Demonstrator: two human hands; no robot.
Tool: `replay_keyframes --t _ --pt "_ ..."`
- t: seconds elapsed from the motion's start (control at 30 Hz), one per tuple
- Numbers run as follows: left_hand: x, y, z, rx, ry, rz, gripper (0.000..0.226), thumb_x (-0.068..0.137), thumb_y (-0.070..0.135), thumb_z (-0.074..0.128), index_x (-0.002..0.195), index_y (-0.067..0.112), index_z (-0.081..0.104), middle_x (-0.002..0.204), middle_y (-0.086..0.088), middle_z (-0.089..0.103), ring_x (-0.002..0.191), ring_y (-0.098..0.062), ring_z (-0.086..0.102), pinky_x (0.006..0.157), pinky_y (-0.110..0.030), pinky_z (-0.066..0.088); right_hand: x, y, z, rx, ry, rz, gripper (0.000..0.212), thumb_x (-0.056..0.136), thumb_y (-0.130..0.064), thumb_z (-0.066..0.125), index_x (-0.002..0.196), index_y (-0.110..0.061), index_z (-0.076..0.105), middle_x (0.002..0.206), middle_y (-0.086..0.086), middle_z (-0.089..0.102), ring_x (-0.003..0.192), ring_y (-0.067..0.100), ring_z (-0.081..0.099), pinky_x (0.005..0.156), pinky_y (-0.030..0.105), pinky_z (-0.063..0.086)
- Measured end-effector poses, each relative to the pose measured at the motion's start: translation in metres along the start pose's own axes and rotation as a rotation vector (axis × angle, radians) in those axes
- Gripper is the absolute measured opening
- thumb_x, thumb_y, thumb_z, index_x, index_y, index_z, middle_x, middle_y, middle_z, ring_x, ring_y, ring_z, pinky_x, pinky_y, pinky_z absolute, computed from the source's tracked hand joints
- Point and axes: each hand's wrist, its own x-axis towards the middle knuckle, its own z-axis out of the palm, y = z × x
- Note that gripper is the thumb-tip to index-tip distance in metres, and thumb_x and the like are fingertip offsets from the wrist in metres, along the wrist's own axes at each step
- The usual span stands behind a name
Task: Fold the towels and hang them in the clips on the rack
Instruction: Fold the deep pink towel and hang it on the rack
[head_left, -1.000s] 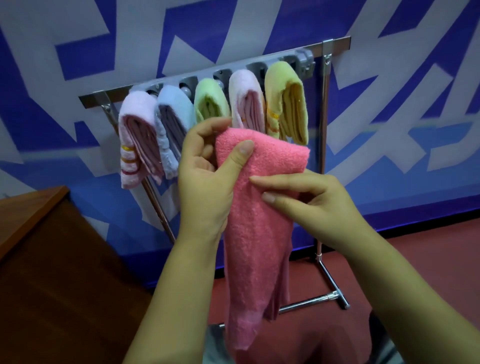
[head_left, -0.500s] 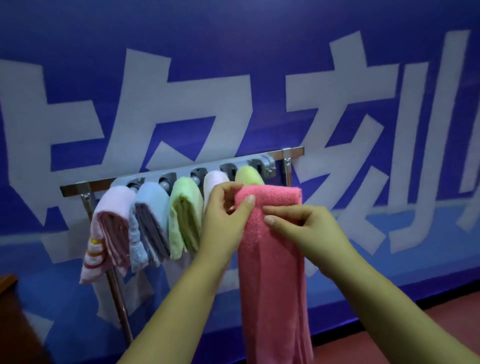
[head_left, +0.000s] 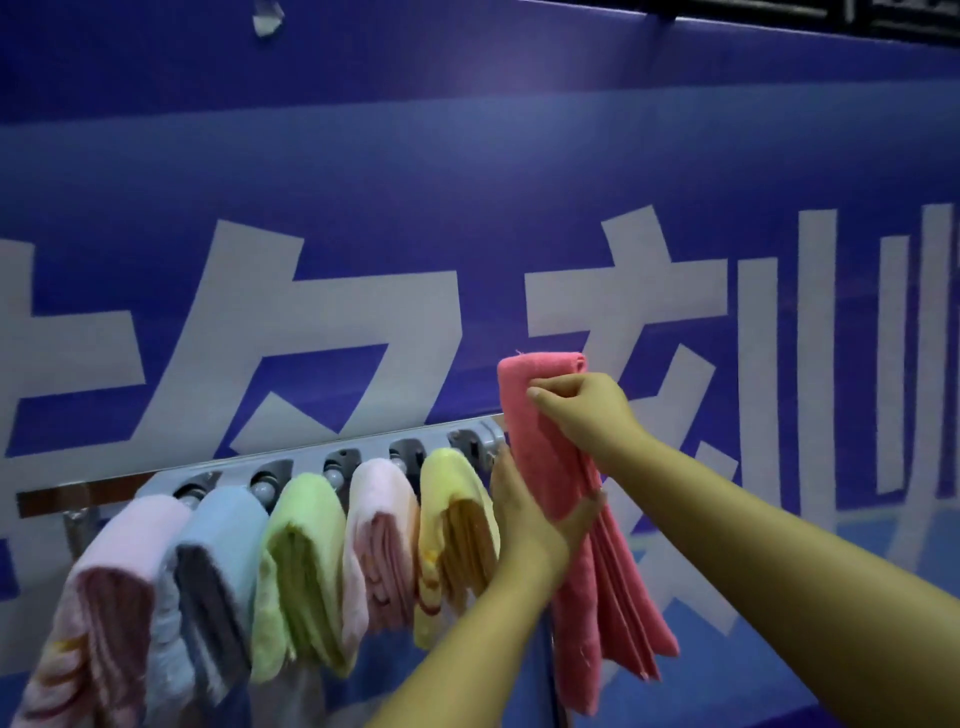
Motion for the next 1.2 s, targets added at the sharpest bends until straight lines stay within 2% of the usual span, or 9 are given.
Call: replay_keyframes --t 0.1,0.23,0.37,0.53,0.67,0.77,0.87,1.03,1.2 --pt "0.018 0.003 0.012 0.055 0.084 -0.003 0.108 0.056 0.049 0.081 0.141 0.011 0.026 0.136 -0.007 0.043 0.126 -0.023 0.044 0.106 -0.037 0.036 0.022 -0.004 0.006 0.016 -0.026 -0.009 0.022 0.090 -0.025 0.059 0.105 -0.018 0.073 0.102 0.001 0.071 0.089 0.011 0.057 0.085 0.027 0.048" --pt "0.036 -0.013 0.020 0.174 0.221 -0.014 0.115 0.065 0.046 0.079 0.148 0.010 0.008 0.152 -0.014 0.022 0.140 -0.028 0.024 0.116 -0.041 0.022 0.043 -0.009 0.020 0.112 -0.113 0.016 0.020 0.088 -0.028 0.061 0.102 -0.020 0.073 0.080 -0.010 0.062 0.082 0.009 0.057 0.085 0.030 0.050" --pt "0.044 -0.027 0.024 0.250 0.292 -0.005 0.115 0.071 0.038 0.077 0.147 0.005 -0.002 0.156 -0.016 0.004 0.145 -0.028 0.008 0.117 -0.033 0.007 0.053 -0.016 0.033 0.222 -0.198 0.026 0.015 0.086 -0.028 0.065 0.095 -0.019 0.073 0.080 -0.008 0.063 0.083 0.011 0.059 0.082 0.031 0.053" --pt "0.054 -0.026 0.026 0.306 0.381 0.016 0.090 0.082 0.019 0.062 0.147 0.002 0.002 0.156 -0.019 0.008 0.145 -0.030 0.012 0.117 -0.031 0.006 0.063 -0.018 0.038 0.375 -0.218 0.123 0.022 0.083 -0.036 0.068 0.083 -0.014 0.072 0.090 0.010 0.068 0.087 0.024 0.064 0.084 0.042 0.054" --pt "0.070 -0.020 0.018 0.258 0.377 0.055 0.080 0.085 0.005 0.058 0.148 0.009 0.009 0.155 -0.015 0.014 0.141 -0.029 0.022 0.112 -0.029 0.020 0.078 -0.012 0.035 0.617 -0.217 0.213 0.031 0.080 -0.029 0.071 0.101 -0.006 0.066 0.085 0.007 0.065 0.080 0.022 0.062 0.076 0.037 0.053" --pt "0.083 -0.025 0.011 0.398 0.314 0.099 0.083 0.081 -0.003 0.060 0.148 0.015 0.015 0.154 -0.011 0.018 0.135 -0.030 0.031 0.106 -0.034 0.032 0.088 0.002 0.027 0.772 -0.124 0.265 0.035 0.080 -0.024 0.072 0.106 -0.002 0.063 0.087 0.010 0.066 0.082 0.022 0.063 0.079 0.040 0.054" --pt "0.091 -0.036 0.004 0.593 0.197 0.186 0.077 0.080 -0.005 0.059 0.146 0.016 0.025 0.144 -0.011 0.033 0.124 -0.029 0.040 0.100 -0.033 0.034 0.093 0.026 0.017 0.937 -0.003 0.332 0.029 0.082 -0.017 0.070 0.105 -0.001 0.061 0.091 0.012 0.065 0.083 0.021 0.063 0.071 0.037 0.054" --pt "0.088 -0.042 -0.004 0.932 -0.057 0.203 0.068 0.079 -0.008 0.047 0.141 0.013 0.028 0.128 -0.013 0.044 0.114 -0.032 0.044 0.092 -0.036 0.036 0.083 0.093 0.017 1.046 0.208 0.498 0.046 0.083 -0.014 0.069 0.124 0.001 0.053 0.117 0.019 0.062 0.102 0.027 0.061 0.082 0.044 0.053" --pt "0.084 -0.042 -0.012 0.930 -0.217 0.173 0.065 0.078 -0.003 0.048 0.139 0.013 0.031 0.130 -0.015 0.042 0.111 -0.033 0.049 0.086 -0.037 0.039 0.040 0.142 0.040 1.035 0.198 0.642 0.036 0.091 0.003 0.051 0.127 0.001 0.053 0.099 0.015 0.059 0.078 0.020 0.056 0.057 0.032 0.052"
